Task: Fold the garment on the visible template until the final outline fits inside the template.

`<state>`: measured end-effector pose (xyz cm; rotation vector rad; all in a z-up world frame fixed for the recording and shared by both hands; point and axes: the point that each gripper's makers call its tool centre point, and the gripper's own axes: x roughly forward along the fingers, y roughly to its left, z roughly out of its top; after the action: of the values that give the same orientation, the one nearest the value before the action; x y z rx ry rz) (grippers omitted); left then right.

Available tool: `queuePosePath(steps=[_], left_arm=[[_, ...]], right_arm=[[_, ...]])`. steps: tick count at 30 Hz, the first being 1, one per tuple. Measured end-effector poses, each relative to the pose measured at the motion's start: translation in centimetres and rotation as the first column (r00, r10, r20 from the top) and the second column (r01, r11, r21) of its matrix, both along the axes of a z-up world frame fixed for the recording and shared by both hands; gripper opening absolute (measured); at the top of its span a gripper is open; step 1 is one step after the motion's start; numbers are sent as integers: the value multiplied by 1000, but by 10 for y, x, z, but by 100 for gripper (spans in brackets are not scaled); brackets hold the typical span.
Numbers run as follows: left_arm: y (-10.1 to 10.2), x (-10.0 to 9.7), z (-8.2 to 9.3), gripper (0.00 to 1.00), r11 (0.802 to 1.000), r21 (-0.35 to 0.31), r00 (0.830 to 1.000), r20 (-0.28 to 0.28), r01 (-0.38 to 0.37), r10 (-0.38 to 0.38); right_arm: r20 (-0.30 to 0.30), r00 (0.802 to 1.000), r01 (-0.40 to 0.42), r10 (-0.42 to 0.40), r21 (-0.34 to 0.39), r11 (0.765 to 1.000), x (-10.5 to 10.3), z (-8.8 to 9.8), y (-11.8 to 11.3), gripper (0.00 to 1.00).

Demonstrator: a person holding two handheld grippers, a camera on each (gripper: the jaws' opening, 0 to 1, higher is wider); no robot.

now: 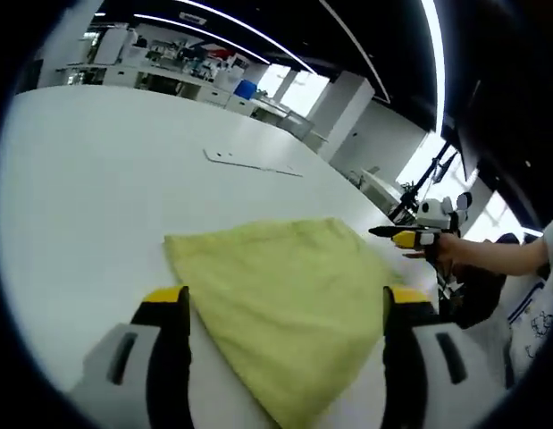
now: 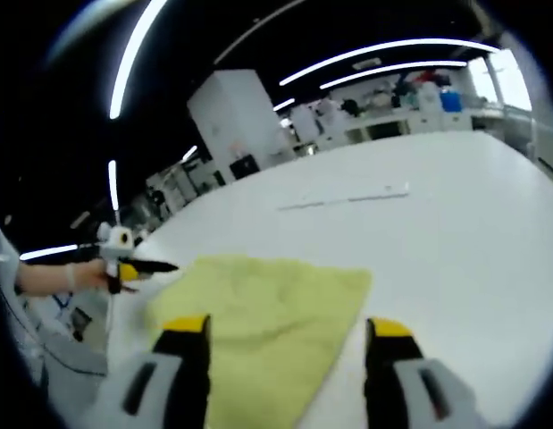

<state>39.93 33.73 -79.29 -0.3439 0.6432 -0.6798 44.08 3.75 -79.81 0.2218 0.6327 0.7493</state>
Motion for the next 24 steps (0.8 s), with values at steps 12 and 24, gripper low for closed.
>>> queuePosePath(steps=[12,24], left_arm=[[14,-41,-7,82,996,90,1000,-4,28,-28],[21,-85,-32,68,988,143,997,-58,57,-49]], right_arm=[[-2,1000,1,-1,-19,1000,-36,1,-14,66],[-63,995,-85,80,-76,994,-88,-23,-18,54]])
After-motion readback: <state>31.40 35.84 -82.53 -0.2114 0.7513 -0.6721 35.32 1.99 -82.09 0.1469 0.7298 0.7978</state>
